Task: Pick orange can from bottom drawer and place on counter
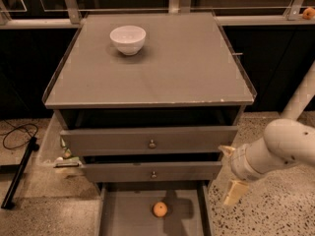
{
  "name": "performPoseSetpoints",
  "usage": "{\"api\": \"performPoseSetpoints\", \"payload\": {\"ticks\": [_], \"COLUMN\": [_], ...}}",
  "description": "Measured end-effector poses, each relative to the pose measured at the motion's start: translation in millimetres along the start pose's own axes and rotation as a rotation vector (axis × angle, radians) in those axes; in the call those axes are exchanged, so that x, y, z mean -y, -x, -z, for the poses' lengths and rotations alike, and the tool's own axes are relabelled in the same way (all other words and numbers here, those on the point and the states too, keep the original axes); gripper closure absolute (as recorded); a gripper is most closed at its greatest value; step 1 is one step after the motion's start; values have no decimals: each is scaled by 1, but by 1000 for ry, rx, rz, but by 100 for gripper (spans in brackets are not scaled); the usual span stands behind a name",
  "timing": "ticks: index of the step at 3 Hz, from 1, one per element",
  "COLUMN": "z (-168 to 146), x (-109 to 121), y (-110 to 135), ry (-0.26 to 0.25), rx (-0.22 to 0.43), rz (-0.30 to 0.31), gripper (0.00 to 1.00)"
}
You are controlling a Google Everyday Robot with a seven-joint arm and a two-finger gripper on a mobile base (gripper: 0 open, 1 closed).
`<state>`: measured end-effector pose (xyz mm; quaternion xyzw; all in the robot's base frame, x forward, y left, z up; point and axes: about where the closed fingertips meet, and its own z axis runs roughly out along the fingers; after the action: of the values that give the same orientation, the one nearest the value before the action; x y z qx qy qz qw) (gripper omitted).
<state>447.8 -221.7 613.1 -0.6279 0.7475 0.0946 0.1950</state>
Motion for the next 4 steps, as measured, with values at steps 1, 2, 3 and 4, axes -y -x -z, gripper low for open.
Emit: {"api": "performPoseSetpoints", "payload": {"ticks": [1,2,3,4], "z": [-46,-84,-84,-95], "x": [-1,-8,-8,-17], "y": [-17,-34,-34,-36], "ry": [-19,-8,-7,0], "rx": [43,58,58,96], "rz": [6,-7,-7,-2], "gripper": [0,0,0,0]}}
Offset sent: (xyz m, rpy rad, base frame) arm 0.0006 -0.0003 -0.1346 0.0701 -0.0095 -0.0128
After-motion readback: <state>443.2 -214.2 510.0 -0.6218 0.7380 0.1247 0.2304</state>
